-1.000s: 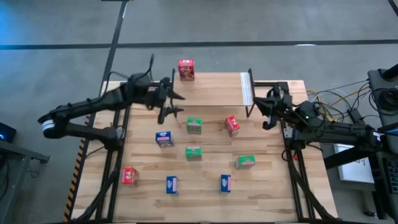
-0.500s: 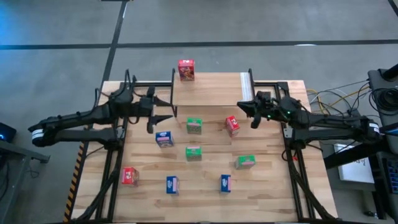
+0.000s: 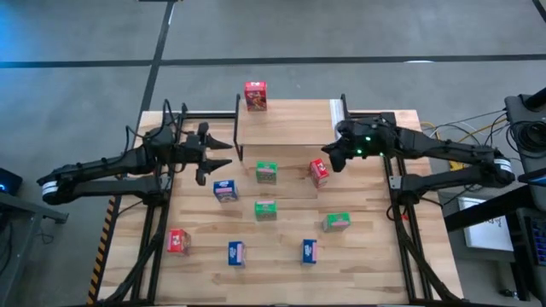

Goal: Stack cereal on shelf
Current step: Put the top red cereal box on the shelf

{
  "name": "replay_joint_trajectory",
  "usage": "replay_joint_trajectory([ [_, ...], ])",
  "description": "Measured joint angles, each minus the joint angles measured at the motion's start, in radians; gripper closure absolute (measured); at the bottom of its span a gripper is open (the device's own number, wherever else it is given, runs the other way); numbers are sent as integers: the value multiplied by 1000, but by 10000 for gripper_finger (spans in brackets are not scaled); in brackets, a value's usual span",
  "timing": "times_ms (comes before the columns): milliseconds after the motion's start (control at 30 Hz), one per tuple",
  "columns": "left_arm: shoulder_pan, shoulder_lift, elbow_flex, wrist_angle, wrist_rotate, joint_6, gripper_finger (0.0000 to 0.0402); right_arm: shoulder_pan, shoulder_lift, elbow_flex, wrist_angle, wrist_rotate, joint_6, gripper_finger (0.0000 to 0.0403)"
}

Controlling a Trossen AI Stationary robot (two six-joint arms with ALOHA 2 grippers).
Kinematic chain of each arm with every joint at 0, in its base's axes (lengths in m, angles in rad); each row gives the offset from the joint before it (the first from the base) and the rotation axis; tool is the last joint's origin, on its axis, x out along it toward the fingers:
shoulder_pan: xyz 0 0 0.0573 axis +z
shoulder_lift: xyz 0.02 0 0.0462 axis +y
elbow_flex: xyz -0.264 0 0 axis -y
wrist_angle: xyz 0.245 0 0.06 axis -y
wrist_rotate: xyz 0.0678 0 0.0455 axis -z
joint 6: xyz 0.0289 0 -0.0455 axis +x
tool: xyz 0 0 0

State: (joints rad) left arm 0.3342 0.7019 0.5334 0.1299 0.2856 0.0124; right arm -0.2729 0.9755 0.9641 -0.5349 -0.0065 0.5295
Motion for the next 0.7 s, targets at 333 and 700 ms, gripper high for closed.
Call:
replay_joint_trajectory([
  [333, 0, 23, 0, -14, 1, -2, 201, 0, 250, 244, -403, -3, 134, 364],
  [700, 0, 21, 0, -18, 1, 1, 201, 0, 477, 376, -541, -19, 181, 213],
])
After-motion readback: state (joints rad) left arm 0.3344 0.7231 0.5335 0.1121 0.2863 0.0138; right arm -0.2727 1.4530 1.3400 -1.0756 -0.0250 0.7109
